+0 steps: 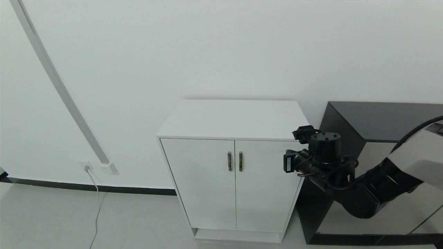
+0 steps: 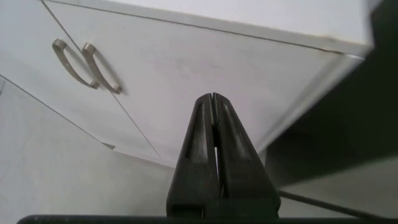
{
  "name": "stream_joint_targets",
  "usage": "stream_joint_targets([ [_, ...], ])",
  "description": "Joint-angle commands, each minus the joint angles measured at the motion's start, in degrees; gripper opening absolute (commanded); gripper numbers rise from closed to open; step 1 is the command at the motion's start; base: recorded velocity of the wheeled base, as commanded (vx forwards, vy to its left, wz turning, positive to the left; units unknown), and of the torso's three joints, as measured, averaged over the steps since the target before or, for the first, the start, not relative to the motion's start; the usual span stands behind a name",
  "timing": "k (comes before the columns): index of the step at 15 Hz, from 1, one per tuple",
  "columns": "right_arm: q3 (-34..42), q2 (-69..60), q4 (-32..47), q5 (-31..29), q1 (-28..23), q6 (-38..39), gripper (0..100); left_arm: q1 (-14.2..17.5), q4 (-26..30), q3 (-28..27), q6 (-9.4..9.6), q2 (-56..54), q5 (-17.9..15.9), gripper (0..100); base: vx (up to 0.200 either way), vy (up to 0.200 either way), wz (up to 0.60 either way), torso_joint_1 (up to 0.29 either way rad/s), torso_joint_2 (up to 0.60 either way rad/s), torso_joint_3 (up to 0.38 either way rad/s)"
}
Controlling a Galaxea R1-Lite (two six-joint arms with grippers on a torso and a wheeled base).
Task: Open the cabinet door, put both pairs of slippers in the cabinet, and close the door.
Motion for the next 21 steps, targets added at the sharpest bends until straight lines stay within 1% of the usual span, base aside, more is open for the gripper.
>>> stream_joint_targets([
  [1, 6.99, -7.81, -1.06, -0.14, -0.55, -0.01, 0, 0.0, 0.0, 0.01, -0.04, -0.01, 0.04, 0, 0.0, 0.0, 0.0, 0.0, 0.0, 0.0],
  [2, 12.09, -12.38, -1.5, -0.23, -1.42, 0.08, 0, 0.0, 0.0, 0.01, -0.04, -0.01, 0.04, 0, 0.0, 0.0, 0.0, 0.0, 0.0, 0.0],
  [4, 18.33, -18.0, -2.82, -0.23, -3.36, -0.01, 0, 0.0, 0.0, 0.01, -0.04, -0.01, 0.04, 0, 0.0, 0.0, 0.0, 0.0, 0.0, 0.0],
  [6, 25.19, -24.07, -4.14, -0.14, -6.7, 0.08, 0, 0.0, 0.0, 0.01, -0.04, -0.01, 0.04, 0, 0.0, 0.0, 0.0, 0.0, 0.0, 0.0],
  [9, 34.68, -32.24, -4.14, 0.3, -12.5, -0.01, 0, 0.0, 0.0, 0.01, -0.04, -0.01, 0.04, 0, 0.0, 0.0, 0.0, 0.0, 0.0, 0.0],
  [11, 39.78, -37.43, -4.14, 0.65, -14.87, -0.01, 0, 0.0, 0.0, 0.1, -0.04, -0.01, 0.04, 0, 0.0, 0.0, 0.0, 0.0, 0.0, 0.0],
  [15, 49.18, -50.44, -2.73, 0.48, -15.75, -0.89, 0, 0.0, 0.0, 0.01, -0.04, -0.01, 0.13, 0, 0.0, 0.0, 0.0, 0.0, 0.0, 0.0],
  [16, 50.15, -52.28, -1.85, 0.48, -15.75, -1.06, 0, 0.0, 0.0, 0.01, -0.04, -0.01, 0.13, 0, 0.0, 0.0, 0.0, 0.0, 0.0, 0.0],
  [18, 50.59, -63.88, 11.07, 0.65, -16.28, -1.06, 0, 0.0, 0.0, 0.01, -0.04, -0.01, 0.13, 0, 0.0, 0.0, 0.0, 0.0, 0.0, 0.0],
  [19, 50.5, -66.87, 14.67, 1.27, -16.28, -1.06, 0, 0.0, 0.0, 0.01, -0.04, -0.01, 0.04, 0, 0.0, 0.0, 0.0, 0.0, 0.0, 0.0],
  [20, 49.88, -73.73, 22.58, 3.99, -16.28, -1.06, 0, 0.0, 0.0, 0.01, -0.13, -0.01, 0.13, 0, 0.0, 0.0, 0.0, 0.0, 0.0, 0.0],
  [21, 49.18, -78.3, 28.56, 6.36, -16.28, -1.06, 0, 0.0, 0.0, 0.01, -0.04, -0.01, 0.04, 0, 0.0, 0.0, 0.0, 0.0, 0.0, 0.0],
])
